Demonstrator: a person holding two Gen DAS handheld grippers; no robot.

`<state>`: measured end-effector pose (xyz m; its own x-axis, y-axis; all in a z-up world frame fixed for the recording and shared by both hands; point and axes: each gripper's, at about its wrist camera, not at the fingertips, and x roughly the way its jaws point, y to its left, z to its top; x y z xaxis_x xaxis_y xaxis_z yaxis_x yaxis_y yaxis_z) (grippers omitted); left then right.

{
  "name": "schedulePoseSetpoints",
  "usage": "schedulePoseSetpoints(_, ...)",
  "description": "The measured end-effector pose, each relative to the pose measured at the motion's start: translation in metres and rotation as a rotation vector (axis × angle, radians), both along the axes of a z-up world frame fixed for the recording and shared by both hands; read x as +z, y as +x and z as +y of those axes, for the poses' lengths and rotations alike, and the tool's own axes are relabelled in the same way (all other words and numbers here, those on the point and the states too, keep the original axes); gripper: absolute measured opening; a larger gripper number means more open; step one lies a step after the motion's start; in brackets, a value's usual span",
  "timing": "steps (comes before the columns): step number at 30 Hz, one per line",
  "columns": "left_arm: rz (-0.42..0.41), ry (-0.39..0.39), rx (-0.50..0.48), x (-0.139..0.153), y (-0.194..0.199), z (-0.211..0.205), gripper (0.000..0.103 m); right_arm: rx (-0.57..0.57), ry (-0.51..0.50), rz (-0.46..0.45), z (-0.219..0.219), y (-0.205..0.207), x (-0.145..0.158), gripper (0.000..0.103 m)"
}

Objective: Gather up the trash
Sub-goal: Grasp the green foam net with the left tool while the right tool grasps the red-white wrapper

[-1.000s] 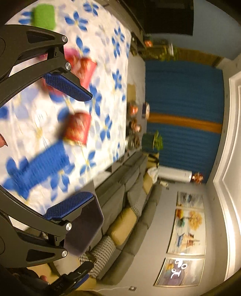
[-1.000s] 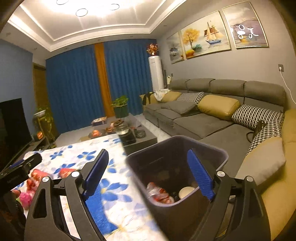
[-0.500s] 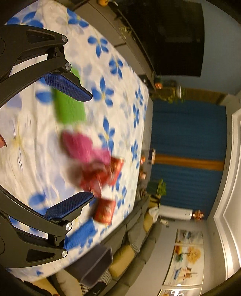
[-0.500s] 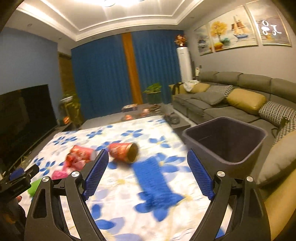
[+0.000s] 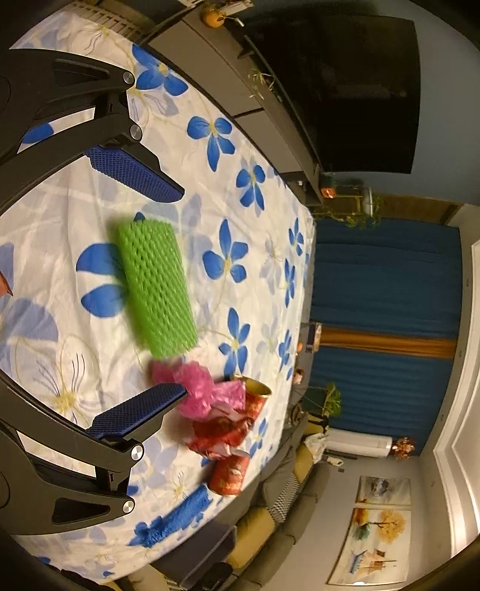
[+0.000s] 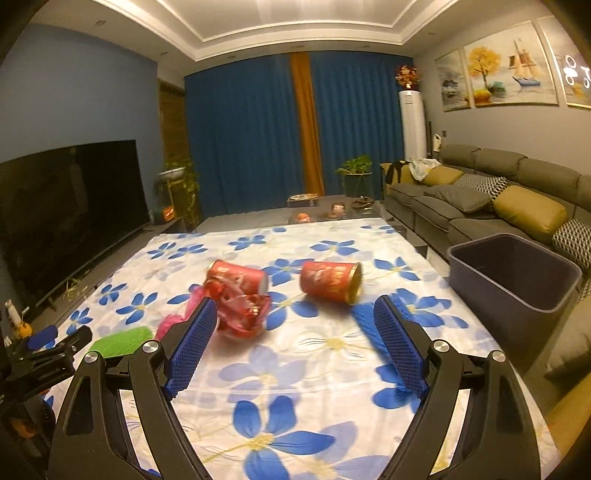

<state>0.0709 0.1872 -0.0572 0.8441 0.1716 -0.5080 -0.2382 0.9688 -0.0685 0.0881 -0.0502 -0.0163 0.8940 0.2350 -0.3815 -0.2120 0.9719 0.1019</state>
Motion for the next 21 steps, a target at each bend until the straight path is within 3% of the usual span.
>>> schedulePoseSetpoints(15, 0.129, -0.027, -0.035, -0.025, 0.044, 0.018, 0.096, 0.032, -0.014, 0.021, 0.03, 0.019, -0.003, 0.084)
schedulePoseSetpoints(21, 0.198, -0.063, -0.063, -0.036, 0.059, 0.025, 0.083, 0.041, -0.025, 0.038, 0.04, 0.03, -0.006, 0.084)
